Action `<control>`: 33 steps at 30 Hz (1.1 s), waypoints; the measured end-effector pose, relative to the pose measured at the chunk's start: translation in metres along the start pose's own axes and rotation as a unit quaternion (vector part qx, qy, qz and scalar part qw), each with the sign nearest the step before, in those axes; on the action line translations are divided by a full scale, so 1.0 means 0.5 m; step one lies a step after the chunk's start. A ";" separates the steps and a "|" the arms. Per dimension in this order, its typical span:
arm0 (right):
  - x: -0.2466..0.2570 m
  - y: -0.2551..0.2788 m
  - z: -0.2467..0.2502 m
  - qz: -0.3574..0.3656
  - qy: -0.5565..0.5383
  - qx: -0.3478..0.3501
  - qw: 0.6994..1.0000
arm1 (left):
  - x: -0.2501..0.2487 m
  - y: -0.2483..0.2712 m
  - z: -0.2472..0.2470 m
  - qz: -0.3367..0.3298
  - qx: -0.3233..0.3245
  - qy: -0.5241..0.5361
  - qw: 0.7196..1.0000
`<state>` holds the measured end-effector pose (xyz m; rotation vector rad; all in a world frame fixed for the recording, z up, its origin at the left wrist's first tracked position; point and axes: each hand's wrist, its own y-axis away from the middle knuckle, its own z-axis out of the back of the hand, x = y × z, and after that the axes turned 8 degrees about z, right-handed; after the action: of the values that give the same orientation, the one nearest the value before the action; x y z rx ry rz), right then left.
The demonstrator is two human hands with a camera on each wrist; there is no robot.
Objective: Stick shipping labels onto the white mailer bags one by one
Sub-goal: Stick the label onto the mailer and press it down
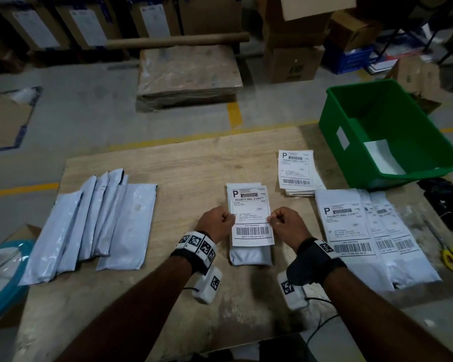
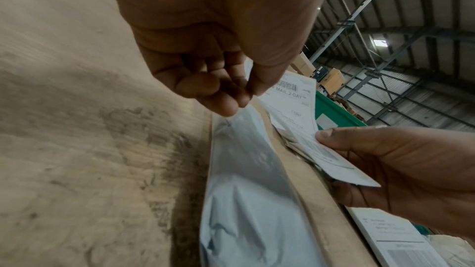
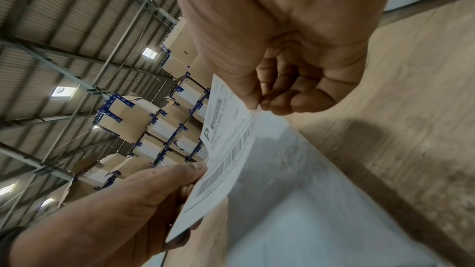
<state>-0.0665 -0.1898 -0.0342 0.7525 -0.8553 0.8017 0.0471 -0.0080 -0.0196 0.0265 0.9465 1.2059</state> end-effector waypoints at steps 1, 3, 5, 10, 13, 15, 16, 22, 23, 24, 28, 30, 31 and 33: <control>-0.003 -0.003 -0.001 0.000 0.001 0.000 1.000 | 0.001 -0.002 -0.002 0.002 -0.001 0.001 1.000; -0.004 -0.011 -0.004 -0.004 0.007 0.000 1.000 | 0.003 -0.006 -0.004 0.003 -0.004 0.005 1.000; -0.004 -0.017 -0.008 -0.001 0.014 0.003 1.000 | 0.007 -0.009 -0.004 0.001 -0.009 0.008 1.000; -0.002 -0.021 -0.016 0.011 0.034 0.004 0.999 | 0.013 -0.016 -0.011 -0.004 -0.017 0.009 1.000; -0.004 -0.021 -0.018 0.020 0.025 0.000 0.999 | 0.014 -0.020 -0.013 -0.008 -0.019 0.017 1.000; -0.008 -0.022 -0.018 0.021 0.018 0.003 1.000 | 0.017 -0.022 -0.015 -0.011 -0.021 0.015 1.000; -0.009 -0.023 -0.018 0.020 0.016 0.004 1.000 | 0.018 -0.023 -0.015 -0.013 -0.023 0.016 1.000; -0.007 -0.025 -0.017 0.028 -0.011 0.001 1.000 | 0.025 -0.024 -0.014 -0.033 -0.032 0.040 0.998; -0.006 -0.026 -0.016 0.030 -0.015 -0.001 0.999 | 0.025 -0.024 -0.013 -0.038 -0.034 0.045 0.998; -0.004 -0.026 -0.016 0.032 -0.017 -0.002 0.999 | 0.025 -0.023 -0.011 -0.043 -0.036 0.050 0.997; 0.014 -0.024 -0.015 0.032 -0.027 -0.002 0.999 | 0.026 -0.025 -0.013 -0.054 -0.035 0.065 0.996; 0.019 -0.023 -0.018 0.028 -0.027 0.003 0.999 | 0.030 -0.024 -0.017 -0.061 -0.034 0.075 0.995; 0.019 -0.024 -0.020 0.024 -0.026 0.006 0.999 | 0.031 -0.024 -0.017 -0.066 -0.032 0.081 0.994; 0.013 -0.026 -0.025 0.010 -0.039 0.010 0.999 | 0.032 -0.024 -0.018 -0.080 -0.025 0.092 0.992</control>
<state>-0.0484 -0.1841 -0.0371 0.7985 -0.9264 0.8032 0.0513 -0.0042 -0.0405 -0.1998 1.0585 1.0964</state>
